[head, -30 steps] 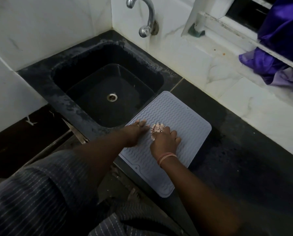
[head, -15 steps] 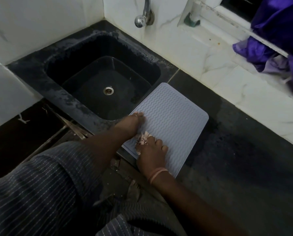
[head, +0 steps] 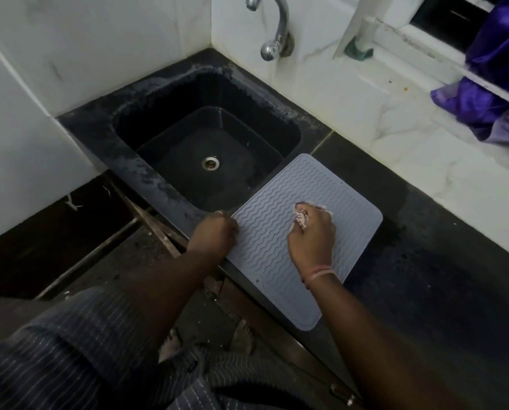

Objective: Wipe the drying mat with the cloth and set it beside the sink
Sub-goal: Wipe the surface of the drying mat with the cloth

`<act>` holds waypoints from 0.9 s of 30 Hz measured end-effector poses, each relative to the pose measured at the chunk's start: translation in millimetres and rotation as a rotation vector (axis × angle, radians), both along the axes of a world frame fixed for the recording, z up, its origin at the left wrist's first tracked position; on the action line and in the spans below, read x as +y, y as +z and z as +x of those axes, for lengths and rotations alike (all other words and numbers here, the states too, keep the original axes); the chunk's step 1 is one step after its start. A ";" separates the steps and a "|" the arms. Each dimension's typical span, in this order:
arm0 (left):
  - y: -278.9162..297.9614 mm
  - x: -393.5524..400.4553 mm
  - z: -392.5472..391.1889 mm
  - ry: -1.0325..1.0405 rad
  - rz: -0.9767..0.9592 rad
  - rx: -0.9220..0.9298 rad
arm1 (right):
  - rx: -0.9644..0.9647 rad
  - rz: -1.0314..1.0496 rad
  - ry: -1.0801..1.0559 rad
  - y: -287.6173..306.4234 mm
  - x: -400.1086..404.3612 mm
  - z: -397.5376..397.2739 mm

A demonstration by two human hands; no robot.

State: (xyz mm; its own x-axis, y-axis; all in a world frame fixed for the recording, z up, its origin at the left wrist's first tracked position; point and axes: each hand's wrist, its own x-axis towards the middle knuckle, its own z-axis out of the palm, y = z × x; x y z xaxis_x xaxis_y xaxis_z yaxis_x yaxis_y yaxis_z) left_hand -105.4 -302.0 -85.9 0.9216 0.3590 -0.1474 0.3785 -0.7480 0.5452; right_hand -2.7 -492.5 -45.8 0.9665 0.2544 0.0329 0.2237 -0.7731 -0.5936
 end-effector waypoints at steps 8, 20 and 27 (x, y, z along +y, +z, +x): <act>1.0 -6.9 3.2 0.029 0.081 0.083 | -0.273 -0.609 0.811 -25.7 24.8 -59.1; -3.9 -9.0 -2.9 -0.006 0.064 0.062 | -0.427 -0.817 0.841 -17.3 -4.0 50.9; 0.9 -13.6 1.3 0.040 0.080 0.105 | -0.307 -0.849 0.546 -18.7 -11.1 105.6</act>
